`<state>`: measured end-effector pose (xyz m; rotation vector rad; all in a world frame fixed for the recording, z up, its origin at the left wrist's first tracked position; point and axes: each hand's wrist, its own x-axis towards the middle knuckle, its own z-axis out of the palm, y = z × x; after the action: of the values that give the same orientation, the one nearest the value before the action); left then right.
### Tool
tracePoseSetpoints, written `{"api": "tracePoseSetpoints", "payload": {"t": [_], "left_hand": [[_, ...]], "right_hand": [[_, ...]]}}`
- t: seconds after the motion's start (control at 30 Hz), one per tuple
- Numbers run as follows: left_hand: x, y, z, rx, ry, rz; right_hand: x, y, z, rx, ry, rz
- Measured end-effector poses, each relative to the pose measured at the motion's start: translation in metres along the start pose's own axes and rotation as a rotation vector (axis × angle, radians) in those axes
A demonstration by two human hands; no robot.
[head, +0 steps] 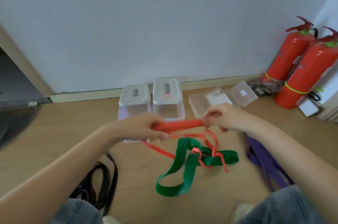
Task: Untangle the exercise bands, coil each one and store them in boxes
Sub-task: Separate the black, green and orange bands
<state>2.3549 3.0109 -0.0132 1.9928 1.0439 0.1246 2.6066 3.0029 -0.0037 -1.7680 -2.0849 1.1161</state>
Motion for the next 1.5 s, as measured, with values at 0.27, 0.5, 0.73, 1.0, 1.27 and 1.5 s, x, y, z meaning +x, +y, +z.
{"api": "tracePoseSetpoints", "payload": {"t": [0.27, 0.5, 0.73, 1.0, 1.27, 1.5], "left_hand": [[0.032, 0.014, 0.029, 0.215, -0.089, 0.070], [0.024, 0.007, 0.028, -0.220, -0.010, 0.094], [0.024, 0.000, 0.055, -0.320, -0.038, 0.142], [0.009, 0.033, -0.024, -0.337, 0.512, 0.454], [0.026, -0.011, 0.040, 0.361, -0.016, -0.020], [0.020, 0.023, 0.030, 0.249, 0.053, 0.153]], "right_hand": [[0.002, -0.021, 0.038, -0.263, -0.192, -0.180], [-0.008, -0.024, 0.030, 0.092, -0.137, -0.173], [-0.026, -0.019, 0.006, 0.485, 0.038, -0.322], [-0.023, -0.017, -0.017, 1.019, 0.262, -0.601], [-0.004, 0.021, 0.042, -0.532, -0.400, 0.085], [0.003, 0.000, 0.042, -0.164, 0.126, -0.111]]}}
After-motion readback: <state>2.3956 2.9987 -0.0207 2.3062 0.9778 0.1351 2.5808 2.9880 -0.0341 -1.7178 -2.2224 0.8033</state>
